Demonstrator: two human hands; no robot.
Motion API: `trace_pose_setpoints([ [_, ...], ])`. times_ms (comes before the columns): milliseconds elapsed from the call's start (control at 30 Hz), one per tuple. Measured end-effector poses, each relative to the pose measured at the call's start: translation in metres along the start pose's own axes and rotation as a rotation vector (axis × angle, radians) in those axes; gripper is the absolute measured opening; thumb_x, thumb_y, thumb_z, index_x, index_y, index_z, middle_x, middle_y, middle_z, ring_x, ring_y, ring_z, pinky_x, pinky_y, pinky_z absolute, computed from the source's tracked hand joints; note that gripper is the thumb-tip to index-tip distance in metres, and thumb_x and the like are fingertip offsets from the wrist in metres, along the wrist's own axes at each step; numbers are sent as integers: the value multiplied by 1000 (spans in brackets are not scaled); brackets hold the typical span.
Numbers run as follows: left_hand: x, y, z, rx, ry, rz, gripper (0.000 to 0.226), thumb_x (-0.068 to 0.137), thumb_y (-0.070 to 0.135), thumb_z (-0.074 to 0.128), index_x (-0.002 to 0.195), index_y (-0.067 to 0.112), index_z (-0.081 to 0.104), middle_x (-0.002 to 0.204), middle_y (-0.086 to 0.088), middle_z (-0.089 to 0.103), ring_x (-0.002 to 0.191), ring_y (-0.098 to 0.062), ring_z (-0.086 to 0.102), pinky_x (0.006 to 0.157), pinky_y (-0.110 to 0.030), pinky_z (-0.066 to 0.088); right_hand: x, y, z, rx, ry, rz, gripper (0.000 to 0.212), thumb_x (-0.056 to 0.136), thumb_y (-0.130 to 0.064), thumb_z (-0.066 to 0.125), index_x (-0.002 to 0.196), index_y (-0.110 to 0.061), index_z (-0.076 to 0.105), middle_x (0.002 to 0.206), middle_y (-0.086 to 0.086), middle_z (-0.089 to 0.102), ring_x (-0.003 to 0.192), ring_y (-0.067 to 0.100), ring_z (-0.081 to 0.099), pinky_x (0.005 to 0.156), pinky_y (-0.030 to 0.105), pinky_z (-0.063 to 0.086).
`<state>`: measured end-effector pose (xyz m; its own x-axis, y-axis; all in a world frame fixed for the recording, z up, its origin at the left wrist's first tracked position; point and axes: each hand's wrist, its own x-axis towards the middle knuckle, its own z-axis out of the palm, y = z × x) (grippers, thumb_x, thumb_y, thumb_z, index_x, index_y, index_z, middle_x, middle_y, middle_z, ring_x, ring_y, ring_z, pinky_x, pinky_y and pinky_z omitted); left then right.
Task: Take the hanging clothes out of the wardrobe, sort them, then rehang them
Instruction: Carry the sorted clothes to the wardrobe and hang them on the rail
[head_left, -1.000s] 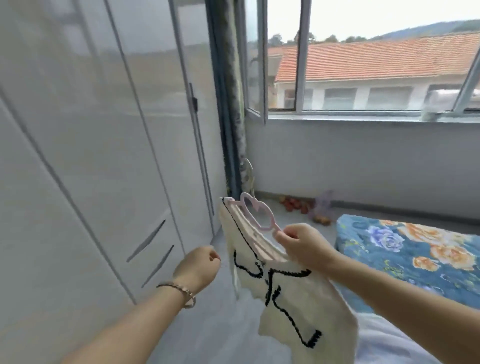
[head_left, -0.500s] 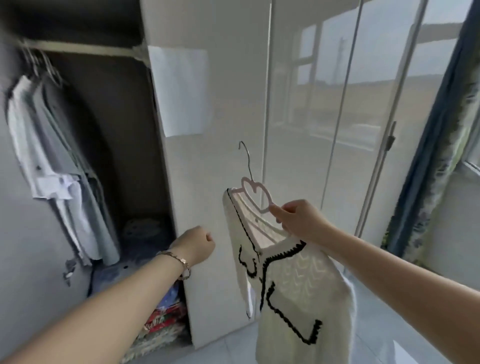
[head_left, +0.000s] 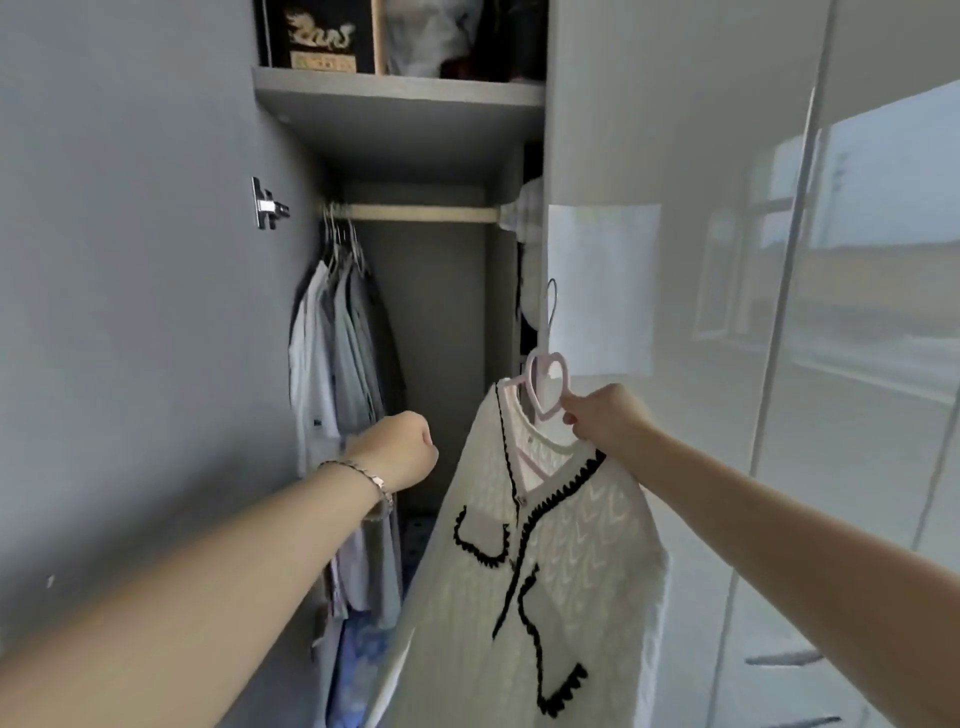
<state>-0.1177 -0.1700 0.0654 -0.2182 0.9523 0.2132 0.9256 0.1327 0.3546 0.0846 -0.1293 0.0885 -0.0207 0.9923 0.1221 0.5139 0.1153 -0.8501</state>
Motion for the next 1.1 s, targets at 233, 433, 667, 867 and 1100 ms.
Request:
trace_pose_setpoints([
  [233, 92, -43, -41, 74, 160, 35, 16, 97, 18, 40, 93, 17, 55, 85, 1, 55, 79, -18, 54, 68, -28, 44, 89, -74, 61, -12, 92, -167, 24, 91, -19, 47, 76, -7, 62, 64, 5, 52, 46, 15, 37, 45, 22, 29],
  [433, 181, -72, -68, 143, 270, 37, 13, 96, 20, 41, 99, 16, 53, 90, -1, 56, 79, -18, 53, 55, -24, 36, 195, -137, 111, -32, 129, -353, 28, 95, -23, 47, 74, -6, 55, 57, 2, 46, 47, 13, 42, 41, 21, 27],
  [667, 270, -92, -109, 173, 396, -96, 8, 91, 21, 45, 90, 24, 52, 117, 0, 61, 94, -22, 56, 71, -27, 40, 322, -219, 159, 12, 85, -477, 24, 96, -23, 48, 98, -4, 62, 84, 10, 62, 73, 23, 60, 59, 28, 45],
  [867, 304, -108, -124, 262, 489, -160, 14, 91, 20, 44, 90, 23, 58, 88, 5, 58, 80, -20, 52, 62, -25, 38, 383, -251, 206, -51, -48, -491, 29, 97, -16, 47, 116, 3, 57, 121, 19, 60, 112, 32, 57, 81, 32, 46],
  [1100, 317, -125, -117, 252, 512, -186, 14, 90, 20, 45, 80, 27, 52, 80, 7, 59, 77, -20, 55, 68, -26, 43, 405, -257, 256, -106, -177, -503, 34, 95, -8, 45, 126, 5, 51, 132, 21, 54, 123, 32, 51, 95, 30, 42],
])
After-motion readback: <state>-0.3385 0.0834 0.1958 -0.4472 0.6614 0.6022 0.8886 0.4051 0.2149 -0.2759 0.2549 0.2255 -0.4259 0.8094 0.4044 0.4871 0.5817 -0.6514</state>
